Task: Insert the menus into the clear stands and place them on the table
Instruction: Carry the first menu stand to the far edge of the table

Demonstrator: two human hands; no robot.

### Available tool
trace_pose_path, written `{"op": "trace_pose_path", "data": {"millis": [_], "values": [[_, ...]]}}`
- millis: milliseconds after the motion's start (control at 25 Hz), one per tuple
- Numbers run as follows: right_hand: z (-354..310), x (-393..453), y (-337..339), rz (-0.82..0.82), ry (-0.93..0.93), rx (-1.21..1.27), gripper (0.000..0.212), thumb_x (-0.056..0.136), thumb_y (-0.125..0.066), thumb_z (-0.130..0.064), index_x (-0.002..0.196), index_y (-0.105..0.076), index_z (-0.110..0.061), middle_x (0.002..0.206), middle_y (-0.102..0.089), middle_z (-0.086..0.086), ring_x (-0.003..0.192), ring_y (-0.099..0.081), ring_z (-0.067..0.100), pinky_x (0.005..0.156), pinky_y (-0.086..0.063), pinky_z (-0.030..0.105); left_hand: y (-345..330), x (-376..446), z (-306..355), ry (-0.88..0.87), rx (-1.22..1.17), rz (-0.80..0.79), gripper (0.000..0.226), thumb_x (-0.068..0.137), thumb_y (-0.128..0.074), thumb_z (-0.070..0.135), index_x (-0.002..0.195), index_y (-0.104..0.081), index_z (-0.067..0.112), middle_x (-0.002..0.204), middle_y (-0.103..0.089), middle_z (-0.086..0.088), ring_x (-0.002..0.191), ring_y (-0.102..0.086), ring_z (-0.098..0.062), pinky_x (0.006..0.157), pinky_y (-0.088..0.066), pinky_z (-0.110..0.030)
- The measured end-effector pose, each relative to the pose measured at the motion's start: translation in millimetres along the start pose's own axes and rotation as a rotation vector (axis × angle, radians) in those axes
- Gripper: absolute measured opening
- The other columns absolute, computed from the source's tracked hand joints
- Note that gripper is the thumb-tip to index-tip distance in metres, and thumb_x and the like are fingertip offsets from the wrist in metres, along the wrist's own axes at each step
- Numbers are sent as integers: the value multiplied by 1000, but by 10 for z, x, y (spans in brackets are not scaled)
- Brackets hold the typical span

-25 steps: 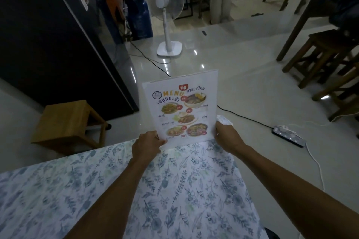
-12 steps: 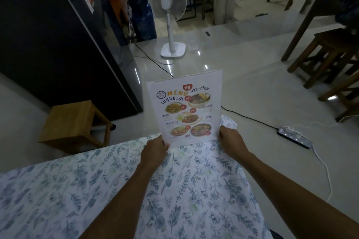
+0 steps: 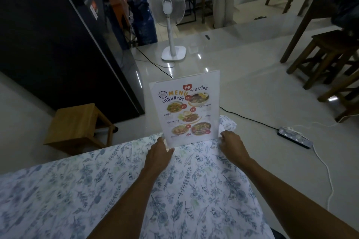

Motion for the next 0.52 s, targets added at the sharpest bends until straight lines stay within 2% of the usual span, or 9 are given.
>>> {"op": "trace_pose_path", "data": {"millis": [240,400,520], "values": [[28,-314,2,11,-23,16,10,83,-63,-12,87,-58,-4,87,-60,11,78,-57,27,63,-41,31,53,-348,-135,10,92,-17,62,92,-59,48,141,-40,13,136,-60,-13,121,-60,-32,96,-51,-43],[-79,-719,36,34,-22,7,38,83,-70,-21,118,-60,-7,111,-63,14,102,-61,29,82,-49,35,231,-679,-234,-20,101,-5,65,92,-58,49,143,-38,14,138,-60,-13,122,-60,-32,98,-51,-45],[-322,-1117,91,52,11,-27,41,84,-71,-26,120,-58,-10,116,-63,13,105,-60,27,84,-48,35,439,-1065,-308,-75,62,22,59,93,-59,45,141,-40,17,137,-60,-7,121,-60,-28,95,-50,-37]]}}
Point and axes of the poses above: each hand's wrist, its own x-axis towards the middle knuckle, its own y-axis out of the back of the hand, z = x × y, the point moved 6 cm from there along x, towards the middle knuckle
